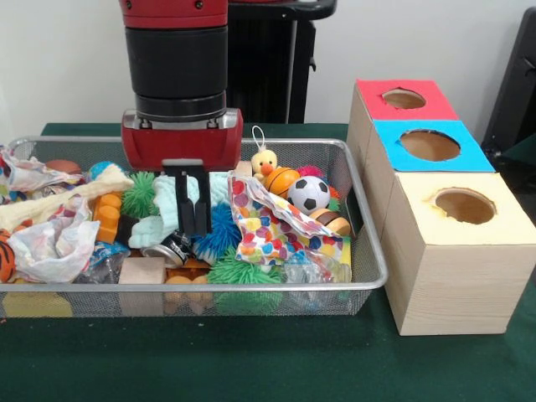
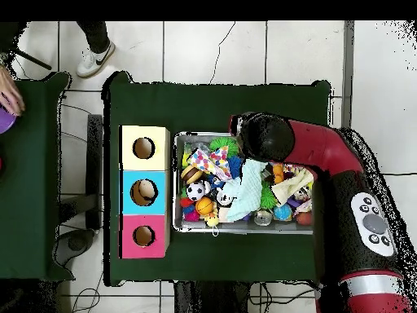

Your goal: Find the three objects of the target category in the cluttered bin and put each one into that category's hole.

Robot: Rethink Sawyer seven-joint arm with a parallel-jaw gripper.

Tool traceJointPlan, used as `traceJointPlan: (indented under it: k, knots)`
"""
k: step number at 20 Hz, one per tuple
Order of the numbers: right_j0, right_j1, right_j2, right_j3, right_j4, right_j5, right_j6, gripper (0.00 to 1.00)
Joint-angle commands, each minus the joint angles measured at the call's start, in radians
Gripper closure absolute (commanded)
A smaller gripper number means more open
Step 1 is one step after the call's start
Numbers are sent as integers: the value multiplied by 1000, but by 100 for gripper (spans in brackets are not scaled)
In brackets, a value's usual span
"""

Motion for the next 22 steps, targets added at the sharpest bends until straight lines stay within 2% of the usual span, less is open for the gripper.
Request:
traceJointPlan:
  k: [1, 7, 17, 20, 22]
  knots:
    - [-23, 11, 97, 82, -55, 127, -190, 100]
    - [-31, 5, 106, 75, -58, 152, -190, 100]
    - [-86, 16, 156, 69, -70, 165, -234, 100]
    - [-90, 11, 161, 64, -74, 186, -238, 100]
    - [-96, -17, 168, 81, -69, 200, -233, 100]
